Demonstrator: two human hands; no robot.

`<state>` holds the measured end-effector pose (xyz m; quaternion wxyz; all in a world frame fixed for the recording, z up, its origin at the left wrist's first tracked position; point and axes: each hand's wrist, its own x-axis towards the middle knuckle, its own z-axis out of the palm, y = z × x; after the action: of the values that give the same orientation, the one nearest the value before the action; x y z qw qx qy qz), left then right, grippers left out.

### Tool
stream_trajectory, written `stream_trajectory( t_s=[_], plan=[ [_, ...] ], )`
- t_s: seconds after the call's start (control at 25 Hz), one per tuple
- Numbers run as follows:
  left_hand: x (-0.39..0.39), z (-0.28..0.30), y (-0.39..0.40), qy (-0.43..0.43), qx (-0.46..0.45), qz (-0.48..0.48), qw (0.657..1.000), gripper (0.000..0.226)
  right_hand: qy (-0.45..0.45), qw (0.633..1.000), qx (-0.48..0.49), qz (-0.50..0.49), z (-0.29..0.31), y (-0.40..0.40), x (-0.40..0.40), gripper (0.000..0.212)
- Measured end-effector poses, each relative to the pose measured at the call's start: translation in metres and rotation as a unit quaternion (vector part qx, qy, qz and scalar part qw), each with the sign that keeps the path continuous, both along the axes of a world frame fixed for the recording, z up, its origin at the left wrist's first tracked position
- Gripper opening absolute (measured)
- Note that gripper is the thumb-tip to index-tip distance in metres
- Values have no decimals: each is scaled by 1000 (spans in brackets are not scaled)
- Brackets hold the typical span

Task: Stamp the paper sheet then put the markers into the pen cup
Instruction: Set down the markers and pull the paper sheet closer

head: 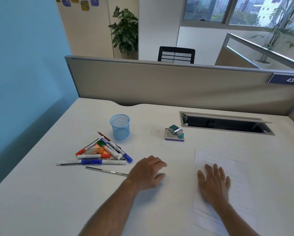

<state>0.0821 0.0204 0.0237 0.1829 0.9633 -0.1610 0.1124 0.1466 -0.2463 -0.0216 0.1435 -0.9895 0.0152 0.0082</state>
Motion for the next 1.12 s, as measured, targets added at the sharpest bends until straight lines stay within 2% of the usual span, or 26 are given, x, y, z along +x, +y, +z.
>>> stream_trajectory(
  t_s=[0.12,0.24,0.4,0.56,0.8,0.92,1.12],
  plan=[
    [8,-8,-37,65,-6,-9,998,50,-16,999,20,26,-2,20,-8,48],
    [8,-22,-54,102,-6,12,995,69,-8,997,14,69,-3,38,-16,49],
    [4,-41,-42,140,75,39,987,85,-2,994,25,104,-4,58,-23,56],
    [-2,-51,-22,139,118,50,982,99,-4,989,47,139,-6,71,-28,60],
    [-8,-54,-4,138,139,50,979,101,-34,984,77,158,0,54,-13,58],
    [-9,-53,5,131,141,57,980,100,-56,986,36,150,4,29,-1,58],
    [-13,-55,9,119,120,69,983,99,-39,985,11,169,1,5,3,60]
  ],
)
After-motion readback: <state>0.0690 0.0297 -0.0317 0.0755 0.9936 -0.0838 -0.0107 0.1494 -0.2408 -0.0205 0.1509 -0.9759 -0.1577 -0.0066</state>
